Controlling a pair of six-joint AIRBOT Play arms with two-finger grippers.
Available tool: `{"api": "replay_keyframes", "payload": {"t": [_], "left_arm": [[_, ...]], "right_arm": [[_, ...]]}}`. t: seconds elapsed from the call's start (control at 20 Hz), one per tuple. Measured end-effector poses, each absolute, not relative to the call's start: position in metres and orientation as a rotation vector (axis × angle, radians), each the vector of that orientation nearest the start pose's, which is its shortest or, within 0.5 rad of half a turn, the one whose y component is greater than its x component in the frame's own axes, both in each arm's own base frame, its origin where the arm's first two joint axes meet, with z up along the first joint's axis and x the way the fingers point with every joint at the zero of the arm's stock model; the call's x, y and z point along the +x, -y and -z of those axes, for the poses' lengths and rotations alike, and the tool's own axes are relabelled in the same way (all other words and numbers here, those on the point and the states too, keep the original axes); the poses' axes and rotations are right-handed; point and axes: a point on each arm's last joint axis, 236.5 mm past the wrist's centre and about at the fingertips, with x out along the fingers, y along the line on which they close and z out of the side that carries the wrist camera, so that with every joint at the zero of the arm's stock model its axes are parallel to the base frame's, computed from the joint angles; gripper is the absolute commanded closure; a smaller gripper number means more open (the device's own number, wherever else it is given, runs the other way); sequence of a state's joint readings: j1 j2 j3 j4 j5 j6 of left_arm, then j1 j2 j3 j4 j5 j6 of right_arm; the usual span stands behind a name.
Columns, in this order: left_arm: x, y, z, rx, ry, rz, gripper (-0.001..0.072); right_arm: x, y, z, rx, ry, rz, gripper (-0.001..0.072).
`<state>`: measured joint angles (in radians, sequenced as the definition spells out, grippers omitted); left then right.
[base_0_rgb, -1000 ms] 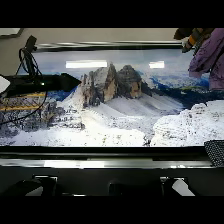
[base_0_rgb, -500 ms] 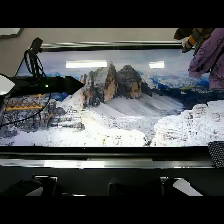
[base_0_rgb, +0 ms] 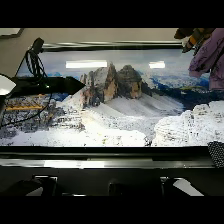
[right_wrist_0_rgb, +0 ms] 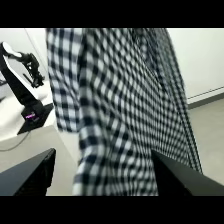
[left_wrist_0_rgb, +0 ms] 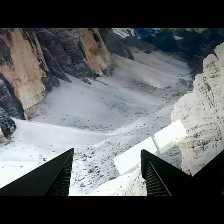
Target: Fold the clothes and pants, and hang the long-sleeved shirts on hangers.
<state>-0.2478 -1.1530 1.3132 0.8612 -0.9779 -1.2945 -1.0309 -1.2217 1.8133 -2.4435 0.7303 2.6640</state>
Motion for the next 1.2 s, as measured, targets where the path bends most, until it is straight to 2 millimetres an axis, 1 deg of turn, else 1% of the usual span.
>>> {"api": "replay_keyframes", "payload": {"t": [0.1, 0.2, 0.25, 0.3, 0.4, 0.45, 0.5, 0.6, 0.65, 0.7, 0.75, 0.8, 0.85, 0.9, 0.95, 1.0, 1.05, 1.1, 1.15, 1.2], "left_arm": [[0.388, 0.23, -0.191, -0.268, -0.761, 0.726, 0.0242], [0.387, 0.23, -0.19, -0.268, -0.761, 0.727, 0.0228], [0.387, 0.23, -0.191, -0.269, -0.761, 0.726, 0.0199], [0.387, 0.23, -0.191, -0.274, -0.764, 0.724, 0.0165], [0.387, 0.23, -0.191, -0.29, -0.77, 0.718, 0.0165], [0.387, 0.23, -0.191, -0.295, -0.773, 0.715, 0.0165], [0.387, 0.23, -0.191, -0.299, -0.773, 0.714, 0.0165], [0.387, 0.23, -0.192, -0.313, -0.777, 0.709, 0.0165], [0.387, 0.23, -0.193, -0.32, -0.777, 0.706, 0.0166], [0.387, 0.23, -0.194, -0.333, -0.778, 0.701, 0.0171], [0.388, 0.23, -0.197, -0.338, -0.773, 0.7, 0.0176], [0.388, 0.23, -0.199, -0.344, -0.769, 0.698, 0.0177], [0.389, 0.23, -0.203, -0.353, -0.76, 0.695, 0.0177], [0.39, 0.229, -0.208, -0.357, -0.745, 0.692, 0.0176], [0.394, 0.228, -0.214, -0.364, -0.722, 0.685, 0.0176], [0.398, 0.224, -0.223, -0.374, -0.689, 0.672, 0.0176], [0.403, 0.219, -0.232, -0.389, -0.653, 0.654, 0.0178], [0.408, 0.213, -0.239, -0.407, -0.626, 0.634, 0.023], [0.413, 0.205, -0.246, -0.418, -0.598, 0.614, 0.0374], [0.417, 0.196, -0.25, -0.42, -0.581, 0.59, 0.0517]], "right_arm": [[0.123, 0.441, -0.454, 0.287, 0.385, 1.526, 0.0035], [0.112, 0.422, -0.473, 0.276, 0.428, 1.515, 0.0035], [0.105, 0.41, -0.484, 0.272, 0.454, 1.508, 0.0035], [0.099, 0.397, -0.497, 0.259, 0.487, 1.492, 0.0035], [0.091, 0.364, -0.536, 0.198, 0.584, 1.419, 0.0036], [0.091, 0.347, -0.556, 0.163, 0.639, 1.359, 0.0036], [0.096, 0.326, -0.58, 0.121, 0.705, 1.269, 0.0036], [0.116, 0.283, -0.623, 0.041, 0.826, 1.053, 0.0036], [0.13, 0.262, -0.64, 0.011, 0.872, 0.938, 0.0036], [0.146, 0.244, -0.65, -0.002, 0.902, 0.834, 0.0036], [0.164, 0.228, -0.656, 0.0, 0.917, 0.736, 0.0036], [0.189, 0.213, -0.657, 0.019, 0.913, 0.638, 0.0036], [0.22, 0.198, -0.653, 0.045, 0.888, 0.548, 0.0037], [0.253, 0.184, -0.644, 0.067, 0.844, 0.477, 0.004], [0.294, 0.168, -0.629, 0.084, 0.77, 0.421, 0.0052], [0.332, 0.15, -0.609, 0.09, 0.683, 0.379, 0.0052], [0.374, 0.127, -0.582, 0.082, 0.566, 0.345, 0.0054], [0.409, 0.102, -0.552, 0.06, 0.449, 0.315, 0.0055], [0.442, 0.072, -0.516, 0.025, 0.311, 0.282, 0.0055], [0.466, 0.044, -0.48, -0.016, 0.181, 0.251, 0.0057]]}}
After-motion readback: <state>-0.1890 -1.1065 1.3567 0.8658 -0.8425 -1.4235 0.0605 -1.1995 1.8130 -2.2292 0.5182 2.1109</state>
